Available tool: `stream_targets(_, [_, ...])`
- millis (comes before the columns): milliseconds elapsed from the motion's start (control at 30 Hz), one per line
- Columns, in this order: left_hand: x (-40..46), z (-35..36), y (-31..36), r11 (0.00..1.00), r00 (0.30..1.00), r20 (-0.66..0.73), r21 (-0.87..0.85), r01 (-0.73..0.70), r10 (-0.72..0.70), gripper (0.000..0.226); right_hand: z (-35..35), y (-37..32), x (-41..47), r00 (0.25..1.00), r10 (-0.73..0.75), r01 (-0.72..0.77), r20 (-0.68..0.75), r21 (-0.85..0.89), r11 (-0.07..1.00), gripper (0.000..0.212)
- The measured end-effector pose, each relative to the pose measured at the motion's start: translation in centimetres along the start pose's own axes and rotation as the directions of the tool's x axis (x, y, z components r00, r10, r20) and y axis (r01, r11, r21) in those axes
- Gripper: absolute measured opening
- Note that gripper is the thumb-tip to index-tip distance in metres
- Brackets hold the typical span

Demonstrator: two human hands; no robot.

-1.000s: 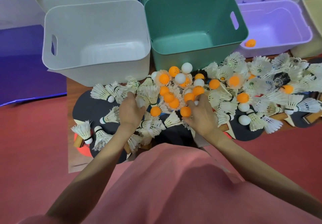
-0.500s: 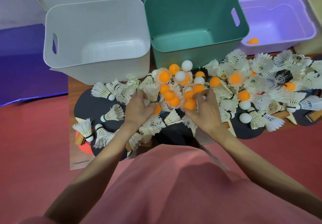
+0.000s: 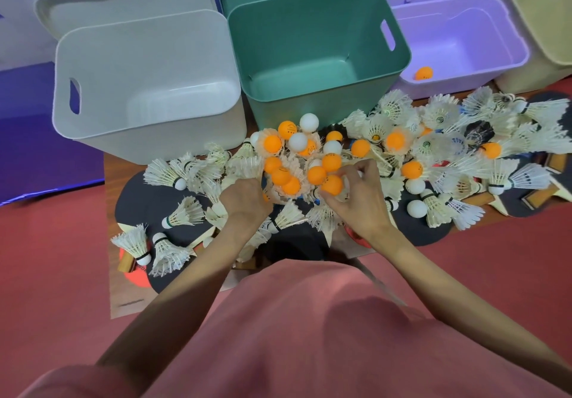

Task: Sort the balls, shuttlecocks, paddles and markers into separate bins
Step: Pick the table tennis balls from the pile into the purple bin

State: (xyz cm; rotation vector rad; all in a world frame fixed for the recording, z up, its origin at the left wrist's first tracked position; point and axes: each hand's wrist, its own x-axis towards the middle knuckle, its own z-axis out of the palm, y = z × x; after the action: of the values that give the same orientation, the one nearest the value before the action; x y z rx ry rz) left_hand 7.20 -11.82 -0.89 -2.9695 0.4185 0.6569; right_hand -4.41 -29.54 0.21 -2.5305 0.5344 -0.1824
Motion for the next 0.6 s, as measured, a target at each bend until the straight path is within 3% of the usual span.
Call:
stream_targets(200, [-0.5, -0.7, 1.0, 0.999, 0.999, 0.034, 0.037, 0.010, -0.011, 0.028, -1.2, 1.6, 0.2, 1.000, -0.010, 0.011, -0.027, 0.040, 0.999, 0.042])
stream_targets(333, [-1.6, -2.7, 2.2, 0.999, 0.999, -0.037, -0.008, 0.030, -0.031, 0.050, -1.9, 3.6, 0.7, 1.000, -0.002, 0.003, -0.017, 0.022, 1.000, 0.042])
stream_targets(467, [-2.5, -4.5, 5.0, 0.983, 0.984, -0.106, -0.101, -0.155, 0.144, 0.047, -3.2, 6.5, 1.3, 1.000, -0.005, 0.006, -0.019, 0.052, 0.999, 0.042])
stream_targets(600, [-2.2, -6.4, 9.0, 0.886, 0.925, -0.147, -0.268, -0.379, 0.351, 0.038, -6.5, 10.6, 3.8, 0.994, -0.017, 0.023, -0.106, 0.053, 0.998, 0.043])
